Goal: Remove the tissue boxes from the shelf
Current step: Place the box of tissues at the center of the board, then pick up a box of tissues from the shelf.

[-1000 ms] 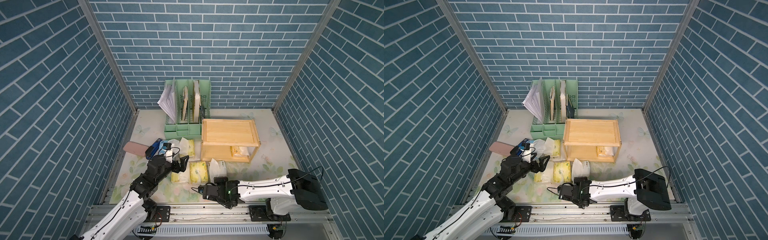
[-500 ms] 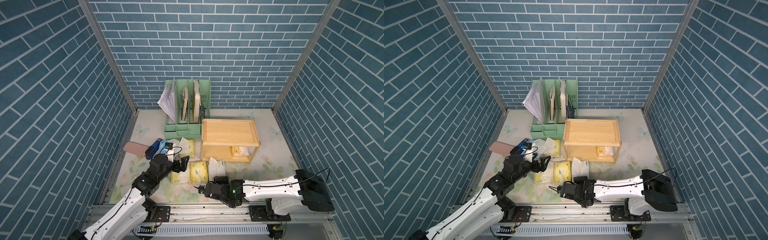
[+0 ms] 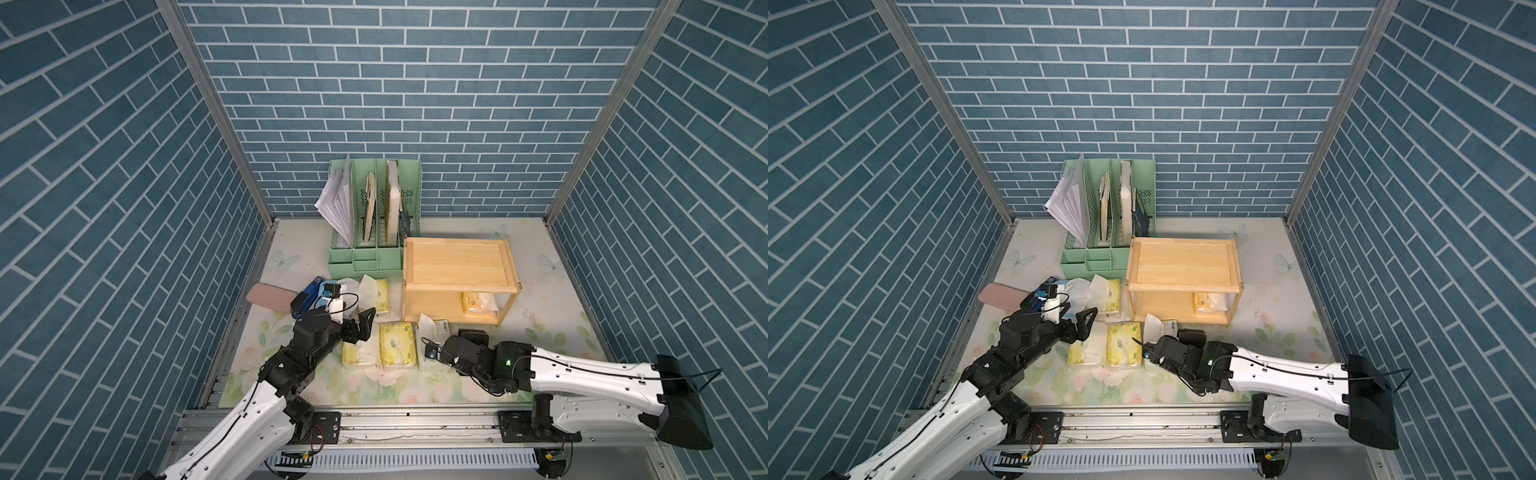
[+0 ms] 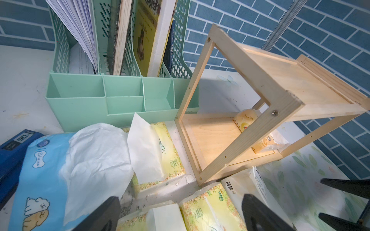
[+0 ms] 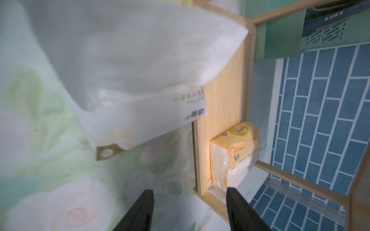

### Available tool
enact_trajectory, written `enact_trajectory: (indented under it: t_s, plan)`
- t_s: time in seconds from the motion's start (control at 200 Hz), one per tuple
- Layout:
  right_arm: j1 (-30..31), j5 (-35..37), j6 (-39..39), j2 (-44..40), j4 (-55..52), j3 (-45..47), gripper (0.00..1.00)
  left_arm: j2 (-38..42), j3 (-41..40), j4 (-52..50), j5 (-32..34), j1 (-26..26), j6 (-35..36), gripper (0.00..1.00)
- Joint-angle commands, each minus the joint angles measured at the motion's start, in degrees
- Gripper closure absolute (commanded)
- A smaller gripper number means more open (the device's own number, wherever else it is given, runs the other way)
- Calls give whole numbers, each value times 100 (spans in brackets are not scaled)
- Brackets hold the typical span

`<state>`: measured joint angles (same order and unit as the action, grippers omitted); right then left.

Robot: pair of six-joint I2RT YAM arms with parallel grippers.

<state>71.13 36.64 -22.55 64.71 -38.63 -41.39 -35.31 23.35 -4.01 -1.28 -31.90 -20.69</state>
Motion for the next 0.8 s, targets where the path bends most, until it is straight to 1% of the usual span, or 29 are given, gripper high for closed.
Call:
enact_trajectory:
  t_s: [0.0,0.135,0.275,0.405,0.445,0.48,0.64,0.795]
  plan:
    - [-467,431,-581,5,124,248,43,33,182,1,156,-29,116,0]
    - [-912,763,-1205,40,837,603,43,16,196,-21,172,-29,131,0]
    - [-1194,816,-1727,16,1682,830,43,-49,194,-8,173,-30,148,0]
    - [-1461,940,-2247,227,2269,1055,45,-98,196,38,170,-27,157,0]
    - [-1585,895,-2363,297,2396,1068,45,-98,196,62,181,-27,155,0]
    - [-1689,850,-2463,343,2518,1079,46,-266,187,96,176,-29,153,0]
    - [-2186,609,-2926,595,3146,1133,48,-354,145,185,159,-33,135,0]
    - [-2476,369,-3154,1046,3443,1037,52,-389,117,247,155,-30,109,0]
